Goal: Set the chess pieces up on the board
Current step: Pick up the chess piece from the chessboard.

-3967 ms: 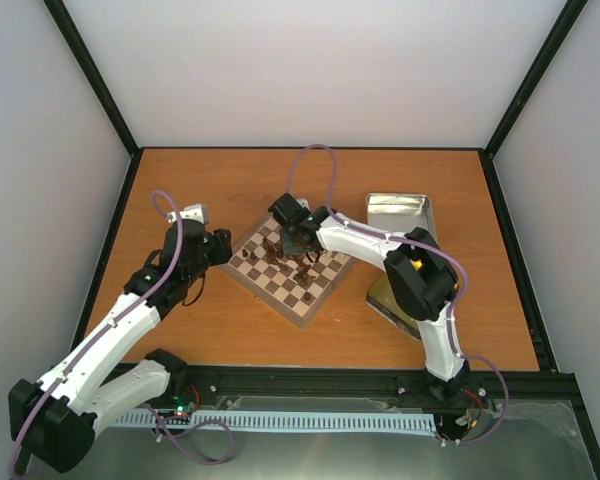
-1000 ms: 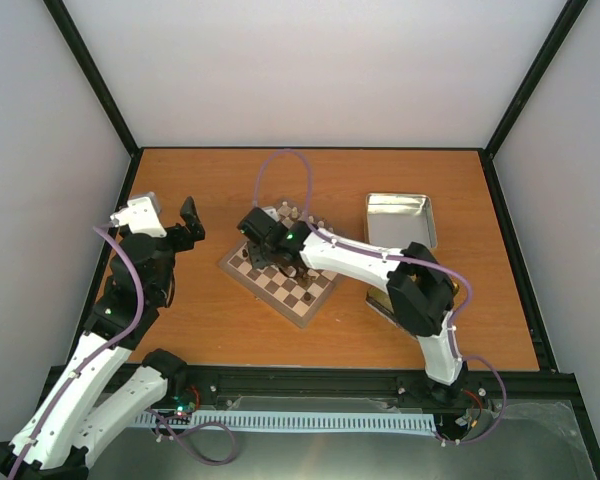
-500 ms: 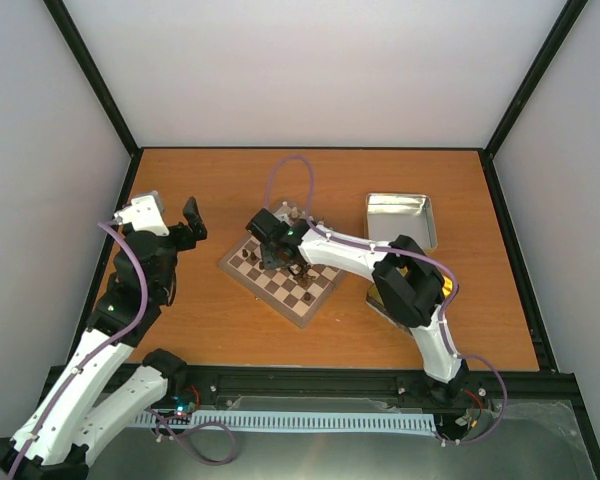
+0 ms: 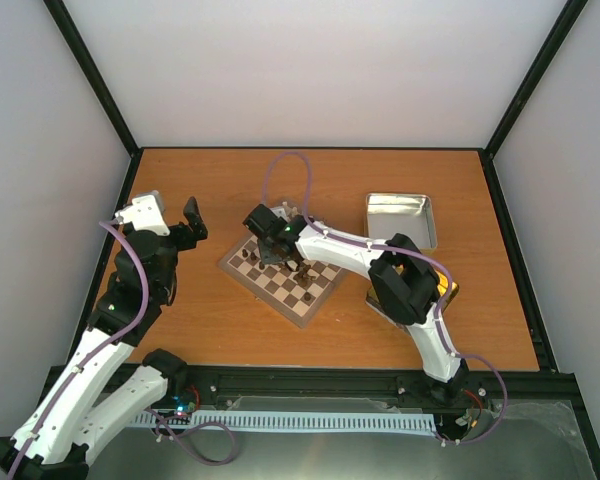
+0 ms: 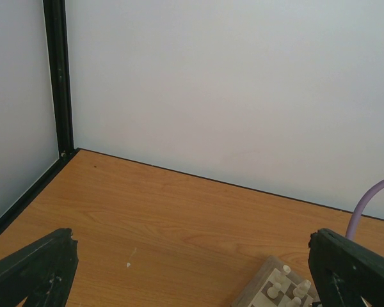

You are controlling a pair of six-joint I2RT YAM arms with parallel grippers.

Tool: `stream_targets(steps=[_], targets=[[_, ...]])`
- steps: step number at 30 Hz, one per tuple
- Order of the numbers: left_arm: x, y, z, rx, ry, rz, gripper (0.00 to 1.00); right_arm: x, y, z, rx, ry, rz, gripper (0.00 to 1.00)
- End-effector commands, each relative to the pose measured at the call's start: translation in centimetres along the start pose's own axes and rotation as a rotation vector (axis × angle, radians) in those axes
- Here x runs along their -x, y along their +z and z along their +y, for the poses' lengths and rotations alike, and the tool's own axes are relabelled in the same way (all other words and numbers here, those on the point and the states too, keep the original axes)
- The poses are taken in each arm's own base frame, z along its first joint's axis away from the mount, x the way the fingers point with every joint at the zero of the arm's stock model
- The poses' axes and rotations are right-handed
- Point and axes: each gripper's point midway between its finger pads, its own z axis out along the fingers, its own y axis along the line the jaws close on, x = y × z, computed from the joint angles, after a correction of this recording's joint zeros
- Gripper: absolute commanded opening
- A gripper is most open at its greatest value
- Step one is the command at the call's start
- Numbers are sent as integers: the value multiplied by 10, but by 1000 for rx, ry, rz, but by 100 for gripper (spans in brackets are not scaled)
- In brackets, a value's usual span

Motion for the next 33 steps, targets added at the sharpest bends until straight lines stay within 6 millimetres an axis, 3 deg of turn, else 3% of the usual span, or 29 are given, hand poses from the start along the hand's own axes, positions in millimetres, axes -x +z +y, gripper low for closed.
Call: stream_targets(steps=[1,10,14,18,22,26,33], targets=[[6,0,1,5,6,-19,100,2,10,-7,-42,-5,2,18],[6,0,0,3,5,-18,100,1,15,-9,-61,-5,18,16],[5,0,1,4,4,-19,100,6,12,-8,-59,-8,0,9],[6,-1,0,3,2,-18,100,17,-5,-7,-39,0,-35,7],[6,-1,0,0,2,-19,100,28,-35,-1,23,0,-86,7],[6,-1,0,0,1,-19,100,30,-55,7,99,-34,-110,8],[6,-1,1,2,0,-20,100,-1,-57,28,157,-105,-49,8]])
